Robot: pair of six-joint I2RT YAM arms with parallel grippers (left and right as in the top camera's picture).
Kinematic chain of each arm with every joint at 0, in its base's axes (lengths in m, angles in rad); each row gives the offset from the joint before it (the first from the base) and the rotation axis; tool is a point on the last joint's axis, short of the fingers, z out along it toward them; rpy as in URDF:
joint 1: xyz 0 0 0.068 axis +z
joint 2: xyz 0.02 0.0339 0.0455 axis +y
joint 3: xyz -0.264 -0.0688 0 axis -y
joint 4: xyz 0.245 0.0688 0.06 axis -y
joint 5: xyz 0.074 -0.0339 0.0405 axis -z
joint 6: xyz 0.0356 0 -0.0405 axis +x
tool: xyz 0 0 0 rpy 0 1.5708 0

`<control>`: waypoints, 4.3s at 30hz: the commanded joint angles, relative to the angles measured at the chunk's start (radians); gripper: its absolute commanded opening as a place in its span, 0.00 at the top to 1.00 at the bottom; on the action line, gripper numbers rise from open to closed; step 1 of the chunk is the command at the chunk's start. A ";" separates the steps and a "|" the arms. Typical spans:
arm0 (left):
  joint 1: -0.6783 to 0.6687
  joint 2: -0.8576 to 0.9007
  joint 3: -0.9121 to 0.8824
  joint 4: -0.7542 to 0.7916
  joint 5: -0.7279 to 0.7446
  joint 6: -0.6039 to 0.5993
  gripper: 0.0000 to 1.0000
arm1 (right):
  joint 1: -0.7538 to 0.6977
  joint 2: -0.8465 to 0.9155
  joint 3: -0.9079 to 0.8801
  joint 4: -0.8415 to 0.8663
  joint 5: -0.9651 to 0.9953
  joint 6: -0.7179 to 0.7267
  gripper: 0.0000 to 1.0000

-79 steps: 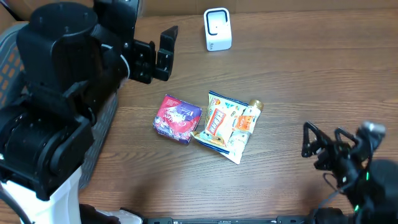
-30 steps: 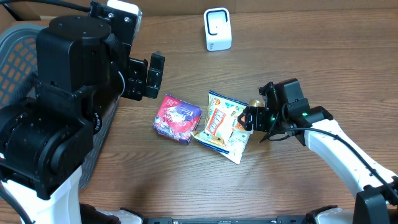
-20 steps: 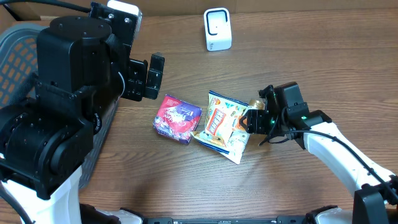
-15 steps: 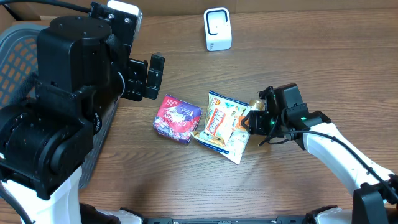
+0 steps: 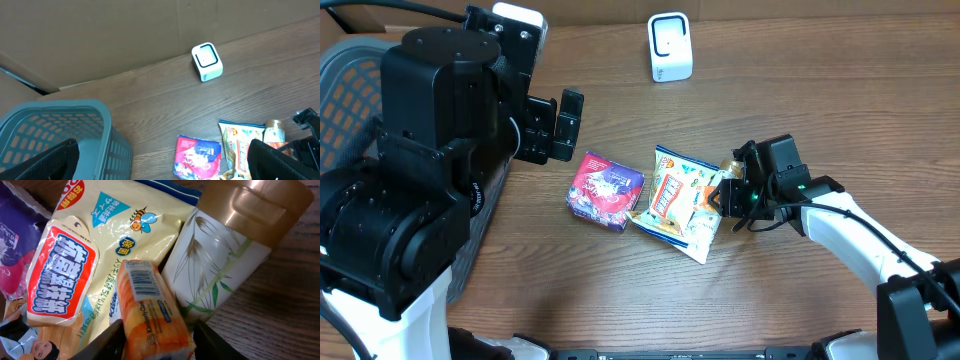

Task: Scan the item barcode
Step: 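Lower the right gripper and grasp the orange Kleenex pack on the pile, then lift the Kleenex pack and carry it toward the white scanner, then hold the Kleenex pack in front of the white scanner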

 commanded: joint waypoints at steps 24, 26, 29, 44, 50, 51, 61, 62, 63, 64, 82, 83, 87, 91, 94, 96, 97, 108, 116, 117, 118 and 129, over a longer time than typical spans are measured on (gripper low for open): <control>0.005 0.000 0.000 -0.003 -0.026 -0.008 0.00 | 0.005 -0.047 0.012 -0.060 -0.025 -0.031 0.96; 0.005 0.000 0.000 -0.003 -0.026 -0.008 0.00 | 0.005 -0.078 0.034 -0.093 -0.025 -0.057 0.96; 0.005 0.000 0.000 0.001 -0.031 0.000 0.00 | 0.005 -0.142 0.082 -0.151 -0.024 -0.099 0.96; 0.005 0.000 0.000 0.146 -0.242 -0.035 0.00 | 0.005 -0.448 0.175 -0.012 -0.026 -0.453 0.96; 0.005 0.004 0.000 0.159 -0.257 -0.035 0.00 | 0.005 -0.585 0.175 0.111 -0.225 -0.559 0.96; 0.005 0.006 0.000 0.157 -0.257 -0.035 0.00 | 0.005 -0.608 0.175 0.133 -0.264 -0.559 0.96; 0.005 0.060 0.000 0.127 -0.265 -0.031 0.00 | 0.005 -0.775 0.175 0.252 -0.510 -0.615 0.96; 0.005 0.067 0.000 0.126 -0.265 -0.030 0.00 | 0.005 -0.777 0.175 0.263 -0.521 -0.615 0.96; 0.005 0.072 0.000 0.126 -0.265 -0.030 0.00 | 0.005 -0.777 0.175 0.273 -0.531 -0.615 0.96; 0.005 0.077 0.000 0.126 -0.265 -0.030 0.00 | 0.005 -0.776 0.175 0.275 -0.532 -0.615 0.96; 0.005 0.083 0.000 0.019 -0.261 -0.041 0.00 | 0.005 -0.559 0.175 0.224 0.113 0.016 0.96; 0.005 0.083 0.000 0.013 -0.261 -0.052 0.00 | 0.005 -0.509 0.175 0.245 0.119 0.052 0.96; 0.005 0.083 0.000 -0.003 -0.261 -0.062 0.00 | 0.005 -0.311 0.175 0.385 0.033 0.223 0.96; 0.005 0.083 0.000 -0.004 -0.262 -0.063 0.00 | 0.005 -0.110 0.207 0.590 -0.163 0.428 0.96; 0.005 0.083 0.000 -0.004 -0.262 -0.079 0.00 | 0.005 0.003 0.258 0.727 -0.228 0.573 0.96; 0.005 0.083 0.000 -0.004 -0.262 -0.097 0.00 | 0.005 0.061 0.302 0.797 -0.223 0.707 0.96; 0.005 0.084 0.000 -0.004 -0.262 -0.103 0.00 | 0.005 0.091 0.330 0.830 -0.209 0.795 0.96; 0.005 0.085 0.000 -0.008 -0.261 -0.153 0.00 | 0.014 0.150 0.391 0.824 -0.164 1.321 0.96; 0.005 0.105 -0.001 -0.008 -0.261 -0.200 0.00 | 0.015 0.207 0.395 0.940 -0.074 1.769 0.96; 0.005 0.111 -0.002 -0.010 -0.261 -0.215 0.00 | 0.015 0.229 0.406 0.941 -0.073 1.836 0.96; 0.005 0.114 -0.002 -0.014 -0.261 -0.229 0.00 | 0.015 0.249 0.421 0.948 -0.071 1.844 0.96; 0.005 0.155 -0.090 -0.030 -0.266 -0.342 0.00 | 0.010 0.621 0.983 0.750 -0.092 1.844 0.96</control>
